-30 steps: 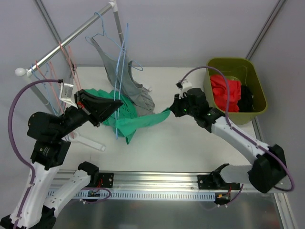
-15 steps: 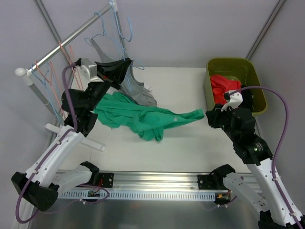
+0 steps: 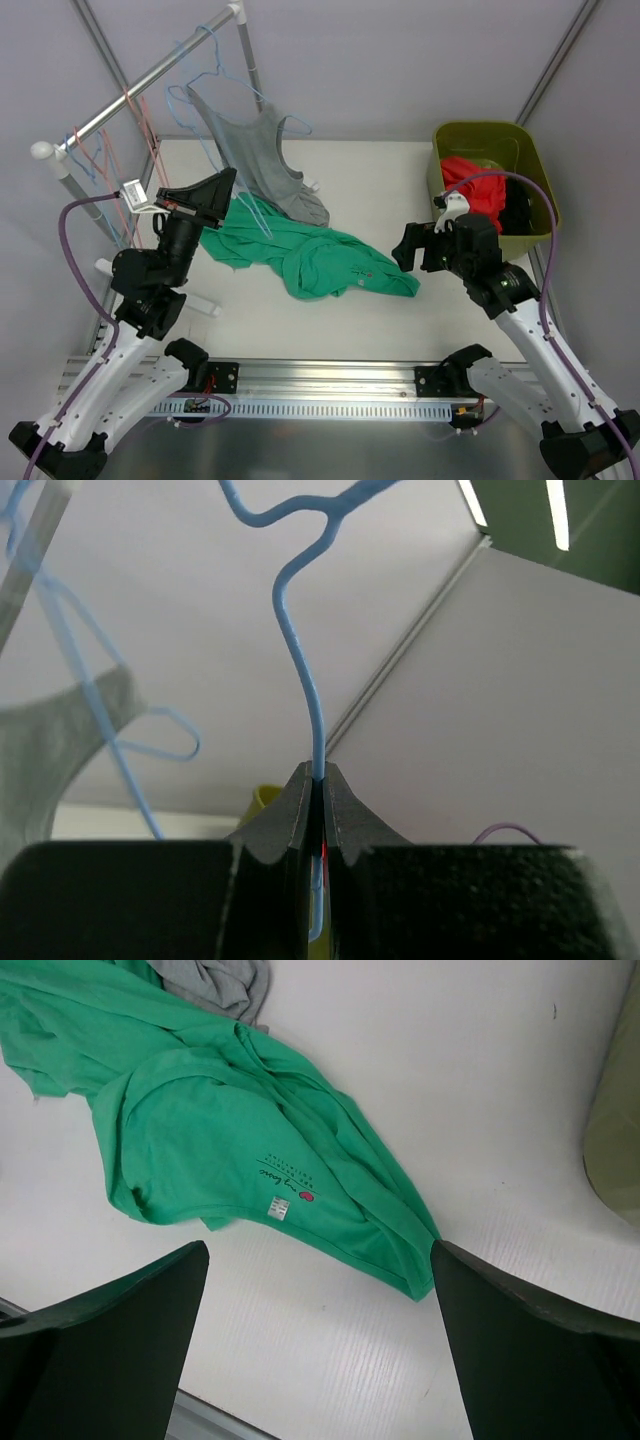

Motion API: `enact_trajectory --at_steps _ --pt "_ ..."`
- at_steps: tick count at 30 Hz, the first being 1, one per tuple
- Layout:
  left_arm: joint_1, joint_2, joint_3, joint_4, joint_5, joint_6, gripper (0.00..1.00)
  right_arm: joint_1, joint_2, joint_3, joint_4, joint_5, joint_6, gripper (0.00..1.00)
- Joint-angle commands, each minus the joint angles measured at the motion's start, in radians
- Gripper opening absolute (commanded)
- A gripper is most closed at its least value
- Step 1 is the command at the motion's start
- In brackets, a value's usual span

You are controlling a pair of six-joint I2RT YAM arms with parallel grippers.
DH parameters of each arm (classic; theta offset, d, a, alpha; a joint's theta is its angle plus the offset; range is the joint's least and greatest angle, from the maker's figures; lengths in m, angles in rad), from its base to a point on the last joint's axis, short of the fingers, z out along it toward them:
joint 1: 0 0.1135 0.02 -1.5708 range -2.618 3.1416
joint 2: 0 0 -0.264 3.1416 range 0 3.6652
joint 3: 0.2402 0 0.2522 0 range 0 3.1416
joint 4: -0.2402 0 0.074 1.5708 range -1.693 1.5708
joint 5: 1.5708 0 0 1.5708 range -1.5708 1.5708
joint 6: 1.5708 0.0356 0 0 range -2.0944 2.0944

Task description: Remove the tank top from the hanger

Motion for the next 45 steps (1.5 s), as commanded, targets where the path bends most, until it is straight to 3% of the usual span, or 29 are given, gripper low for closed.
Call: enact_trajectory --at_steps 1,10,12,16,21,25,34,37,40,45 --pt "-0.010 -0.014 -0.044 -0.107 -0.147 -0.282 0.00 -0.004 -0.016 0.010 0.072 -0.042 0.012 1.00" --pt "-0.012 0.124 0.051 -0.307 -0.180 -0.377 0.00 -0.003 -0.033 0.014 0.077 -0.039 -0.002 1.00" --pt "-0.014 0.138 0.051 -0.330 -0.257 -0.383 0.00 -0.004 -0.027 0.017 0.078 -0.043 -0.004 1.00" --pt "-0.009 0.170 0.127 -0.350 -0.415 -0.268 0.00 -0.004 -0.022 0.025 0.077 -0.053 -0.011 0.99" --pt "0.000 0.366 0.410 -0.391 -0.404 -0.030 0.00 -0.004 -0.013 0.028 0.085 -0.066 -0.018 1.00" --pt "0.058 0.451 0.495 -0.429 -0.385 -0.053 0.00 -0.003 0.000 0.016 0.100 -0.086 -0.018 1.00" --pt "0.239 0.483 0.485 -0.457 -0.302 -0.190 0.00 -0.004 0.035 0.014 0.141 -0.142 -0.004 0.99" --pt "0.253 0.479 0.447 -0.460 -0.286 -0.223 0.00 0.000 0.061 0.004 0.196 -0.223 -0.001 0.99" --pt "0.261 0.460 0.384 -0.460 -0.299 -0.272 0.00 0.026 0.142 -0.003 0.293 -0.326 0.021 0.99" --pt "0.279 0.445 0.322 -0.460 -0.288 -0.329 0.00 0.196 0.378 0.094 0.307 -0.232 0.007 1.00"
